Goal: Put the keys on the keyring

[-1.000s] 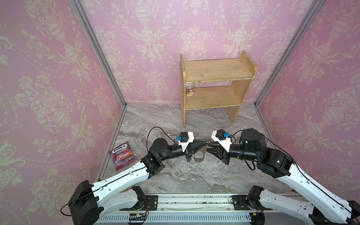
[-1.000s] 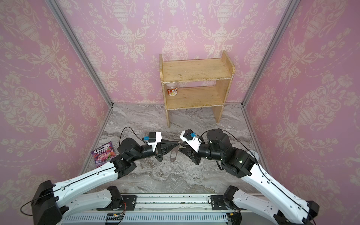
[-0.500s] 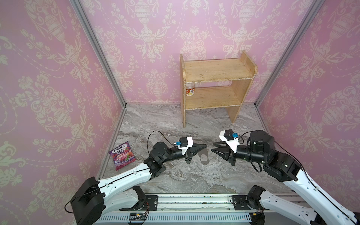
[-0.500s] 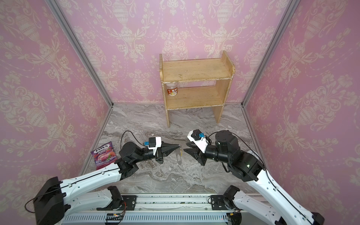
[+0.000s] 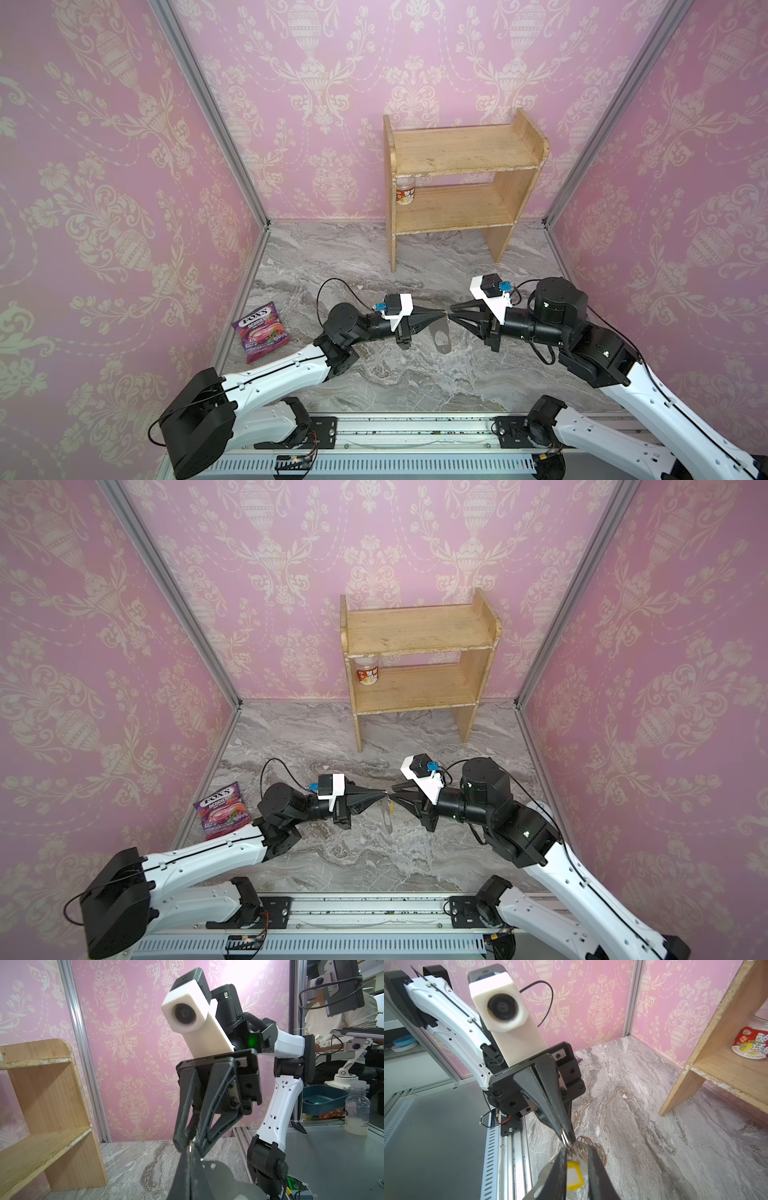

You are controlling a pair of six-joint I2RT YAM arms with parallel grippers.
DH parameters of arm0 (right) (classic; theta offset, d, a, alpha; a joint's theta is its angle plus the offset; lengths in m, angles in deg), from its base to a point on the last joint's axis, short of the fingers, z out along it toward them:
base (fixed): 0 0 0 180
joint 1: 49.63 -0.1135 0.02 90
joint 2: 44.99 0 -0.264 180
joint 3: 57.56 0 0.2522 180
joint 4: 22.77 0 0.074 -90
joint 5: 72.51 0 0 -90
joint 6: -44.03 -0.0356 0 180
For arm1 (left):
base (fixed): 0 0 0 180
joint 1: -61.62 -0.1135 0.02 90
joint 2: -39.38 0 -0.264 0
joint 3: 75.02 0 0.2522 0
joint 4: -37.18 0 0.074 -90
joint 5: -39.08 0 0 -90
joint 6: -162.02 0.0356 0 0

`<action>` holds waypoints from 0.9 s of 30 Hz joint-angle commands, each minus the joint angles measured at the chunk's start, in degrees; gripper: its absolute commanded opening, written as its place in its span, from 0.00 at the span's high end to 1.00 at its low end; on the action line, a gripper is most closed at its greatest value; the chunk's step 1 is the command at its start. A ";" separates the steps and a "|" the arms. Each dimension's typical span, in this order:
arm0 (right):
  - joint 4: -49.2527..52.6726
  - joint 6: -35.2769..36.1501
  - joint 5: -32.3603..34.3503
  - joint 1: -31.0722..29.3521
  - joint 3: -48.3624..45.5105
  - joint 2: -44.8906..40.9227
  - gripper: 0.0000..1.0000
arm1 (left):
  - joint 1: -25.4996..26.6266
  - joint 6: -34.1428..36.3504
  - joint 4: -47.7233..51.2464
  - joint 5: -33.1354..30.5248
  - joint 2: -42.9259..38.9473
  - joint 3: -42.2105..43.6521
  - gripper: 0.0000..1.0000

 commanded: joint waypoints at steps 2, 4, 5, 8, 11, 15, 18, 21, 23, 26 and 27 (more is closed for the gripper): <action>-1.42 -0.67 -2.20 0.25 -1.33 -0.14 0.82 | 0.08 -0.63 -1.71 1.89 -0.54 -1.66 1.00; -1.48 -0.57 -2.44 0.31 -1.57 -0.01 0.84 | 0.07 -0.63 -1.33 1.89 -0.64 -1.98 1.00; -1.73 -0.63 -2.72 0.25 -1.68 0.01 0.85 | 0.03 -0.63 -1.12 1.98 -0.73 -2.10 1.00; -2.12 -0.65 -3.33 0.24 -1.47 0.16 0.91 | 0.03 -0.71 -0.55 2.16 -0.73 -2.45 1.00; -2.27 -0.47 -4.06 0.25 -1.25 -0.04 1.00 | 0.03 -0.71 0.67 2.31 -0.82 -2.72 1.00; -2.24 -0.34 -4.99 0.30 -0.90 -0.41 1.00 | 0.08 -1.61 1.49 2.44 -0.64 -2.71 1.00; -1.37 0.08 -4.97 0.23 -0.59 -0.41 1.00 | 0.05 -1.72 3.38 1.92 -1.11 -2.63 1.00; -0.62 0.56 -4.66 0.25 -0.32 -0.41 1.00 | 0.06 -1.66 5.75 0.50 -1.99 -2.63 1.00; 0.38 0.88 -3.92 0.23 0.10 -0.19 1.00 | 0.09 -1.62 7.44 -0.36 -2.68 -2.72 0.96; 2.26 1.52 -3.31 0.27 1.12 0.39 1.00 | 0.04 -1.51 10.25 -0.99 -3.66 -2.98 0.83; 3.08 1.87 -3.10 0.31 1.57 0.67 1.00 | 0.03 -1.42 11.05 -1.09 -3.95 -3.07 0.79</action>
